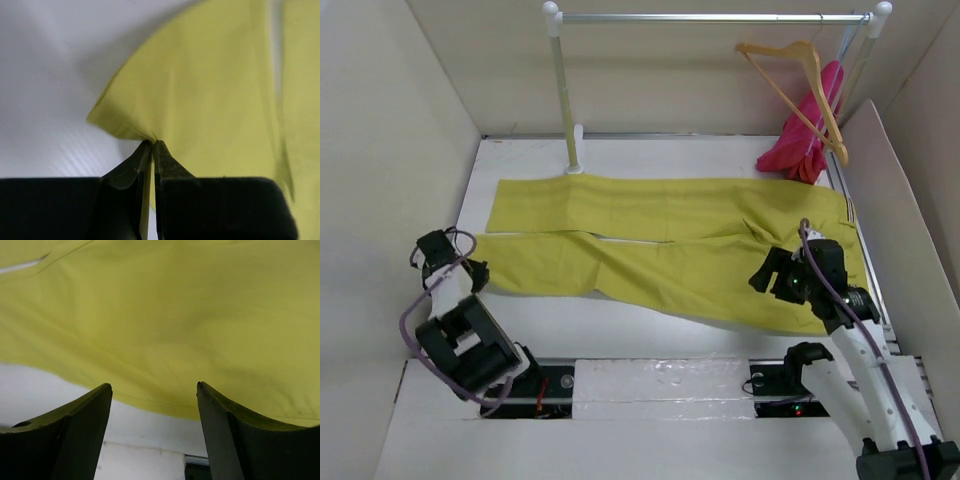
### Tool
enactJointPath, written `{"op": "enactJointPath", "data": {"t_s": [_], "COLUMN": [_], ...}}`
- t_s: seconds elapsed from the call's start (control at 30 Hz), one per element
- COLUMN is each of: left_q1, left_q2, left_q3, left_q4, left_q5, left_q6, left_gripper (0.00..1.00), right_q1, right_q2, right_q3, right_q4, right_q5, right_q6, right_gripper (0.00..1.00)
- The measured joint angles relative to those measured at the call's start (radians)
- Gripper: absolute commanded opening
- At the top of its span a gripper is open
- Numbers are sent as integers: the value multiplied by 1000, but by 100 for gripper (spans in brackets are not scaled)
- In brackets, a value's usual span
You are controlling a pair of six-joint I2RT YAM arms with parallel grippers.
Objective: Place the trousers on the hanger
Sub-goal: Fold the trousers at the center of the board.
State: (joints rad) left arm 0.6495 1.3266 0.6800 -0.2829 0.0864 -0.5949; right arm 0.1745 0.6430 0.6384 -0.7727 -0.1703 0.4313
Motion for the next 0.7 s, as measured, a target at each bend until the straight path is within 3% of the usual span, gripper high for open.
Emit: {"op": "enactJointPath", "data": {"t_s": [0.27,0.47,0.57,0.7], "left_q1": [-339,-552,-642,-754], "left_q2": [-425,-549,-592,-603], "left_q3": [19,105,146,228], "left_q4": [-42,-156,-203,-223], "left_q5": [64,16,-44,-97], "left_q6": [-25,-3,25,53], "left_gripper": [0,0,0,0], "right_q1": [-206,-494,-647,-722], "right_q2": [212,386,464,517], "right_q3": [23,55,114,169], "right_q4": [-43,-48,-87,-149], "right_q5": [165,317,431,537], "right_q6": [114,194,257,345], "right_gripper": [63,54,55,59]}}
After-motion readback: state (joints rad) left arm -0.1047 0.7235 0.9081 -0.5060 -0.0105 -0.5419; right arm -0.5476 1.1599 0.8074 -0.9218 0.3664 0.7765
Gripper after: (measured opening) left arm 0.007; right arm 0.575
